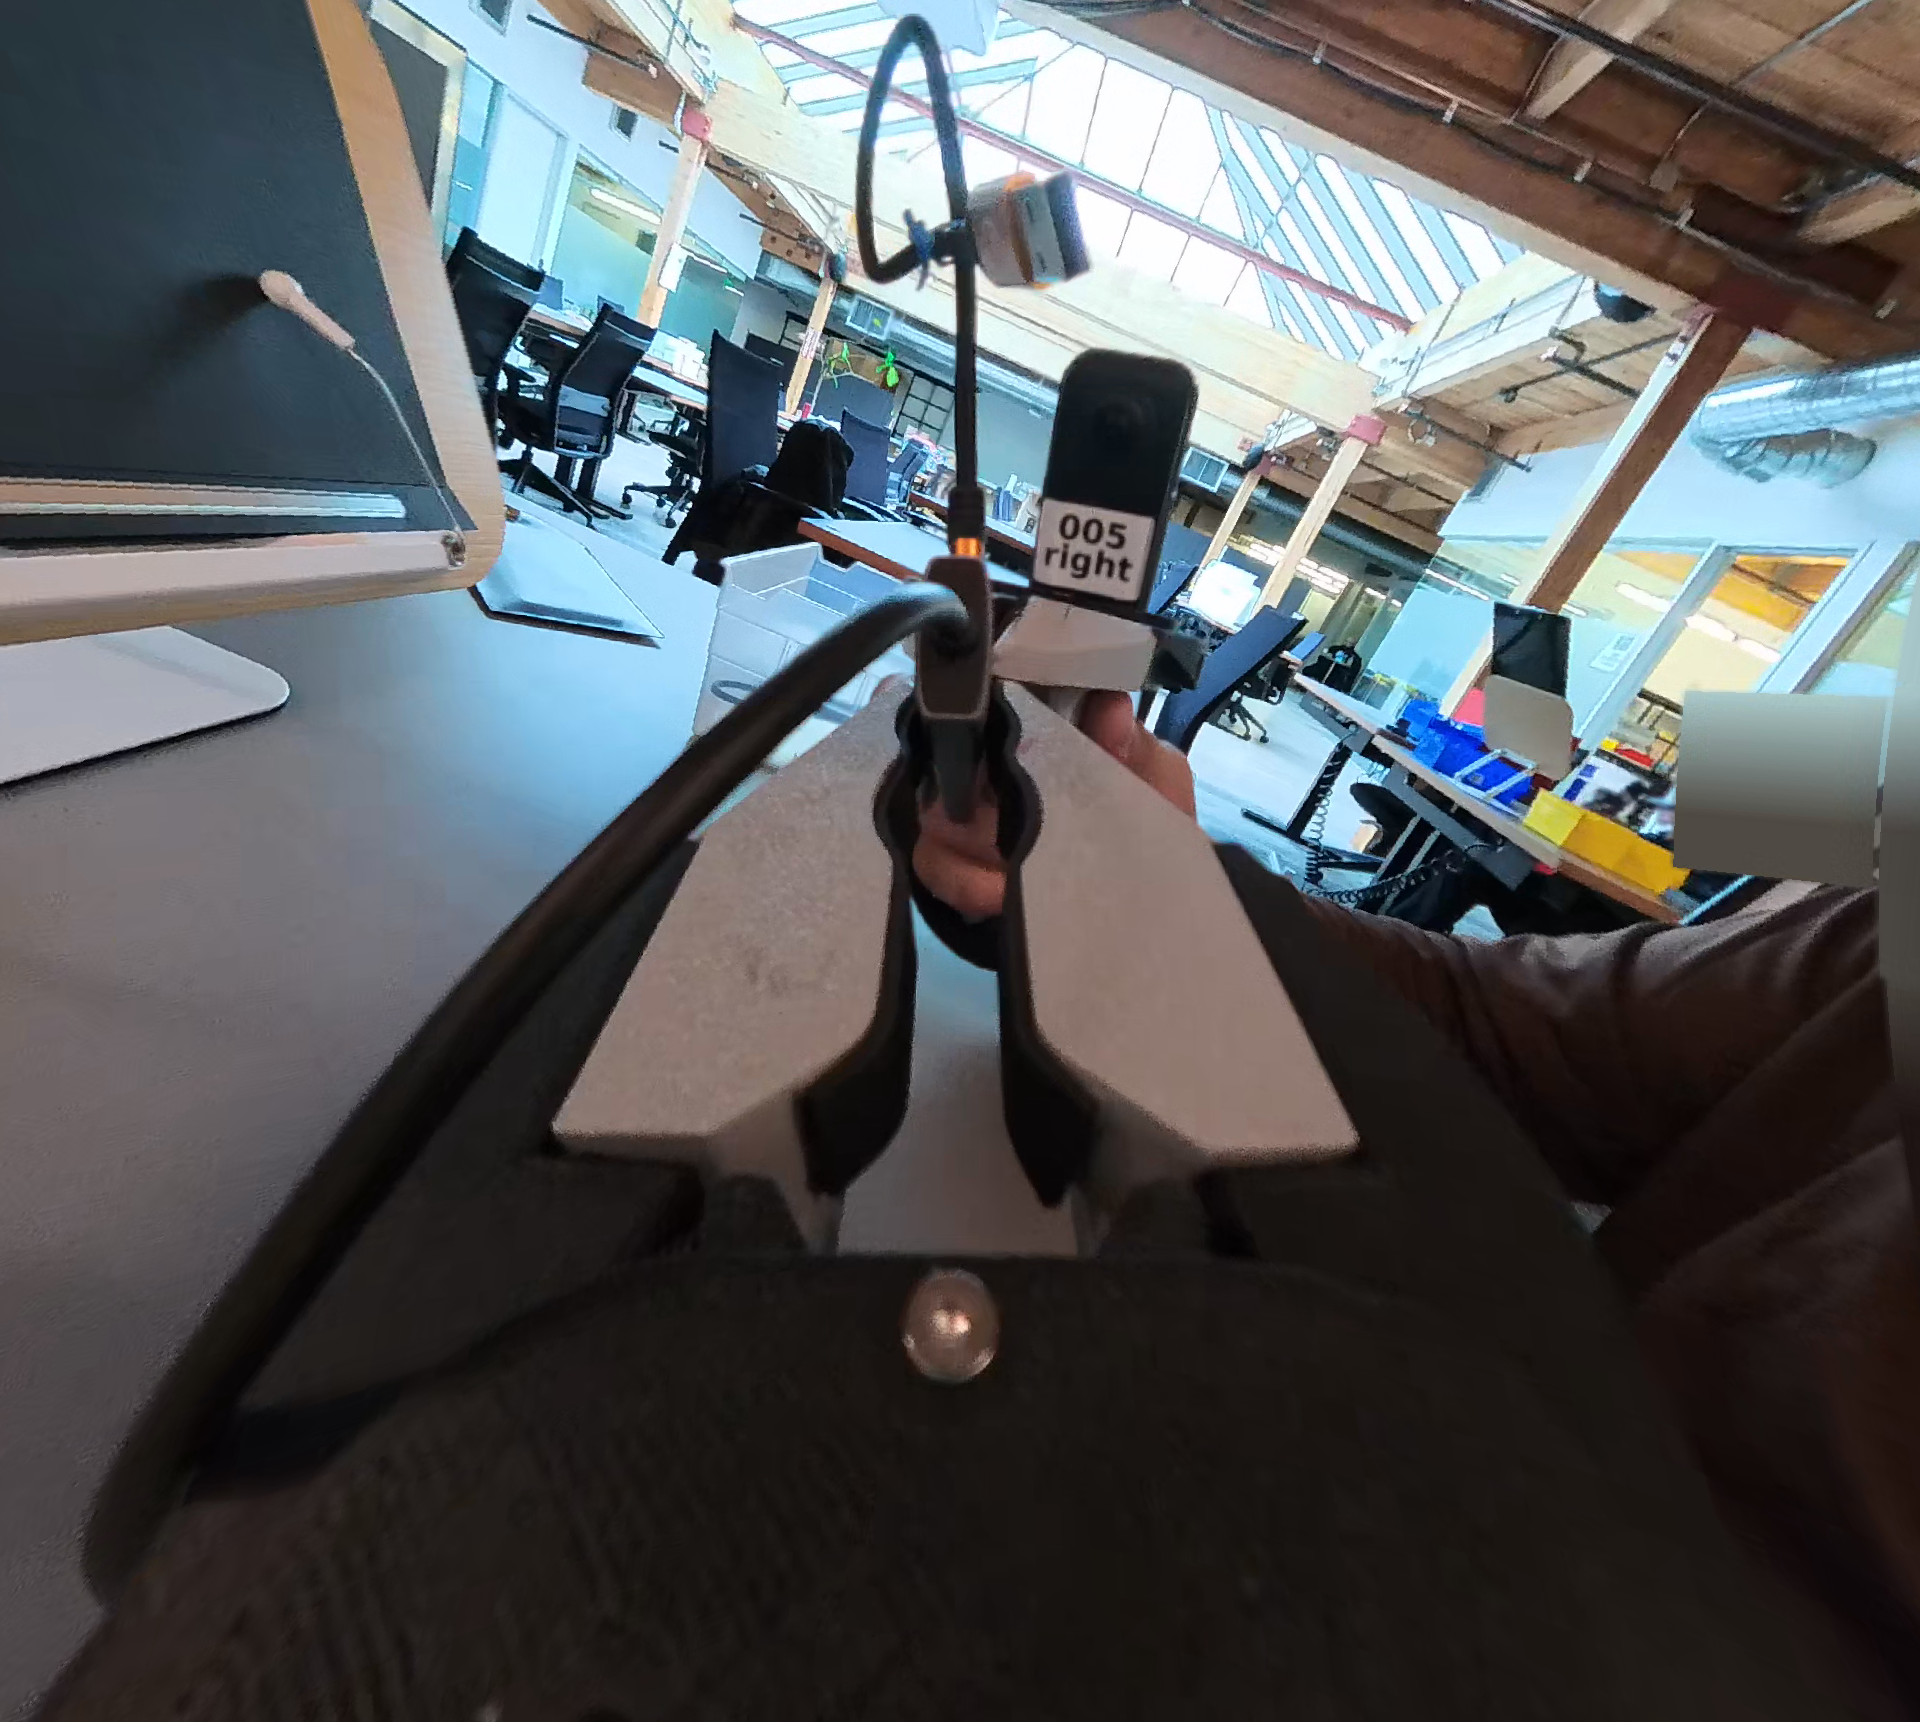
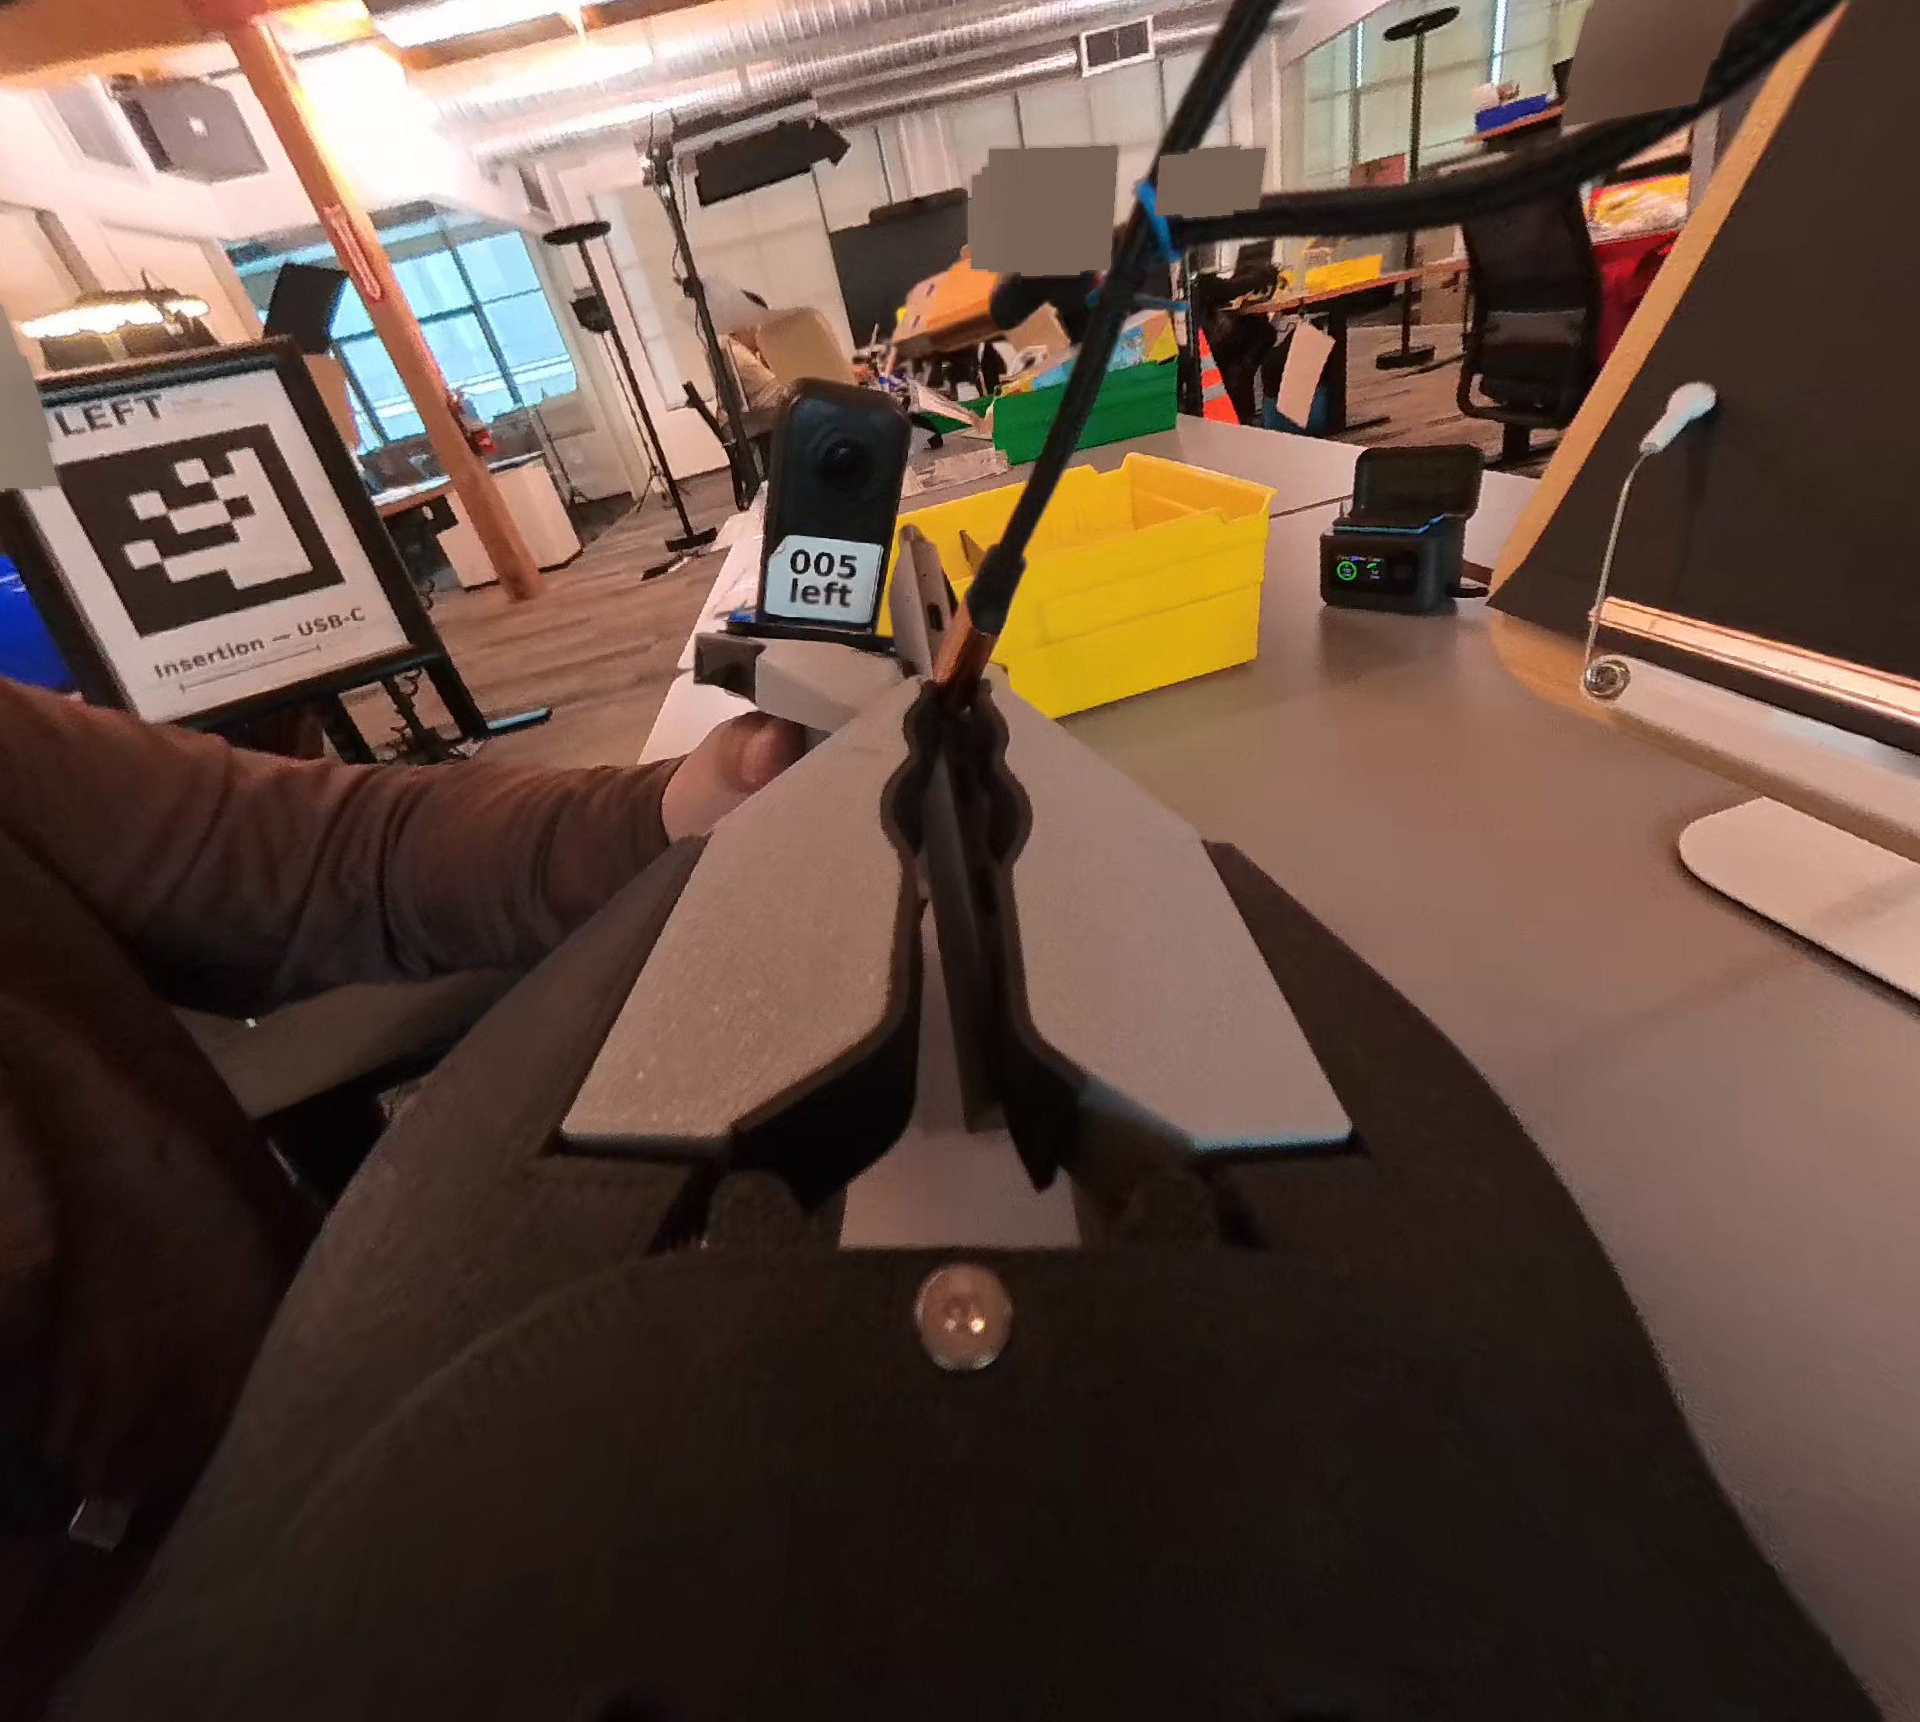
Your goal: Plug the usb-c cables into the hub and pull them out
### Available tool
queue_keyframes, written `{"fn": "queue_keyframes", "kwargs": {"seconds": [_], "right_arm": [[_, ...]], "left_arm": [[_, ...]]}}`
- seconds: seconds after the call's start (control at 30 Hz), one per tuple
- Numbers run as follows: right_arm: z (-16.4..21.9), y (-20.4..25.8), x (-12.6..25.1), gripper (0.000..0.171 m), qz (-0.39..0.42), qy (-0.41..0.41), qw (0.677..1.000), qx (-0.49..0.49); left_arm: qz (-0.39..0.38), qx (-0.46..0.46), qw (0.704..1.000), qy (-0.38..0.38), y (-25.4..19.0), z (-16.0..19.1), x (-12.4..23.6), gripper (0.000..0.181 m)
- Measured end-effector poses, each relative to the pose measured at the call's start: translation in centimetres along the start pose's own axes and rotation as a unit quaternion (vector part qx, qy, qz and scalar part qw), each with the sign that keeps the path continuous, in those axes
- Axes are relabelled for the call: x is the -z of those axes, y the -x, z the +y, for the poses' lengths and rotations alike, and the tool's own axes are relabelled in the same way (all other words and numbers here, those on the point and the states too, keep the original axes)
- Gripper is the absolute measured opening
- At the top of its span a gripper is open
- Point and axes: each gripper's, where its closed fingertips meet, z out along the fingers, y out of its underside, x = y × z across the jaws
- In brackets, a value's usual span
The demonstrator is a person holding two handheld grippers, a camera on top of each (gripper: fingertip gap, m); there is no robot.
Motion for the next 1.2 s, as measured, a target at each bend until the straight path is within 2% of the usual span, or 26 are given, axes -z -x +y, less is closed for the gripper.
{"fn": "queue_keyframes", "kwargs": {"seconds": [0.23, 0.57, 0.73, 0.93, 0.97, 1.07, 1.2], "right_arm": [[-0.2, -0.3, -0.4, 0.003, 0.032, -0.014, 0.999, 0.027], [-1.1, 0.1, -0.6, 0.001, 0.003, -0.054, 0.997, -0.046], [-1.6, -0.5, -1.3, 0.0, 0.008, -0.104, 0.989, -0.109], [-2.4, -0.9, -2.4, 0.0, 0.039, -0.142, 0.981, -0.127], [-3.0, -1.3, -2.3, 0.001, 0.051, -0.167, 0.975, -0.134], [-6.9, -4.0, 1.8, 0.0, 0.066, -0.286, 0.941, -0.165], [-5.7, -4.8, 2.8, 0.001, 0.119, -0.21, 0.966, -0.094]], "left_arm": [[-0.012, 0.008, 1.0, -0.003, 0.2, -0.2, 0.2, 0.008], [0.001, 0.04, 0.999, -0.036, -0.4, -1.1, 0.2, 0.009], [-0.006, 0.062, 0.996, -0.06, 0.2, -1.9, 0.6, 0.008], [-0.012, 0.083, 0.992, -0.095, 0.6, -3.2, 1.5, 0.008], [-0.015, 0.083, 0.991, -0.101, 0.7, -3.4, 1.7, 0.007], [-0.01, 0.064, 0.995, -0.078, -0.5, -2.0, 1.2, 0.008], [0.026, 0.037, 0.997, -0.064, -1.7, -2.3, 0.9, 0.008]]}}
